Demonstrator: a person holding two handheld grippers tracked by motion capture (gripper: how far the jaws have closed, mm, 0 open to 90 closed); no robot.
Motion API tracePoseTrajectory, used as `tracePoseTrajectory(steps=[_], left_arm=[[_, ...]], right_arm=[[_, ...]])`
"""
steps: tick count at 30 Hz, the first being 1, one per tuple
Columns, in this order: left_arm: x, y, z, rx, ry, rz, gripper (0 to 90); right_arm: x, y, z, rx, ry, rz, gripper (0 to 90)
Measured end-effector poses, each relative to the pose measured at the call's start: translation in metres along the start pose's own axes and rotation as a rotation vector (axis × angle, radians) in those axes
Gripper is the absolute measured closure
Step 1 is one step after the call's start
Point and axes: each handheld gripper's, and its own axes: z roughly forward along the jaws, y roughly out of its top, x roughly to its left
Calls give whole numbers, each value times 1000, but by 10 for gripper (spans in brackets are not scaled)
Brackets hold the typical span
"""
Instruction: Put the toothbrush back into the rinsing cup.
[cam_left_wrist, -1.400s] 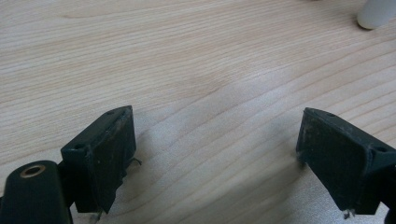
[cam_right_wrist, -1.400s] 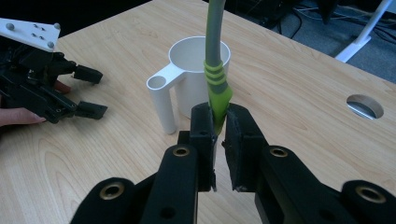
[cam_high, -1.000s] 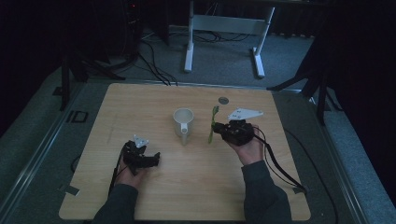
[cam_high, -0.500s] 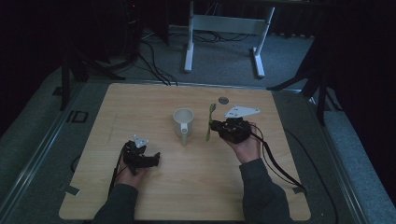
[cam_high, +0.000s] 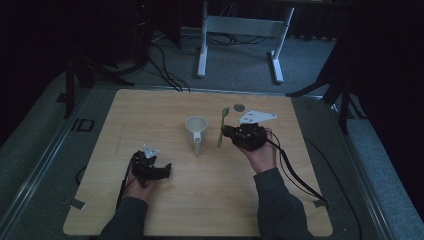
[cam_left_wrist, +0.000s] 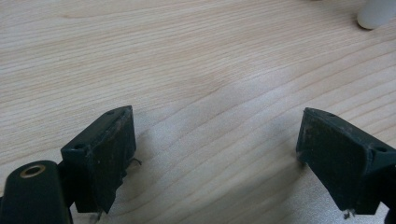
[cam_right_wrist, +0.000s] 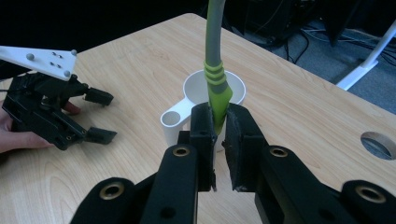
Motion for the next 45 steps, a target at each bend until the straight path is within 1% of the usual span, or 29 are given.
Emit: tracePoseTrajectory(steps=[13,17,21,23,25,31,33,38,45], left_arm=[[0,0,0,0,0,0,128],[0,0,0,0,0,0,128],[0,0,0,0,0,0,128],[0,0,0,0,0,0,128],[0,0,0,0,0,0,128],[0,0,0,0,0,0,128],[0,0,0,0,0,0,128],[0,0,0,0,0,0,129],[0,0,0,0,0,0,128]], right_arm=[[-2,5,1,-37,32,31,816],[1,9,3,-34,34,14,816],[3,13,6,-40,41,9,816],[2,14,6,-44,47,14,816],[3,15,7,-38,45,12,816],[6,22,9,-46,52,-3,816],[7,24,10,-54,58,-2,816],[9,28,14,-50,68,-4,816],[11,34,15,-71,77,-2,816]])
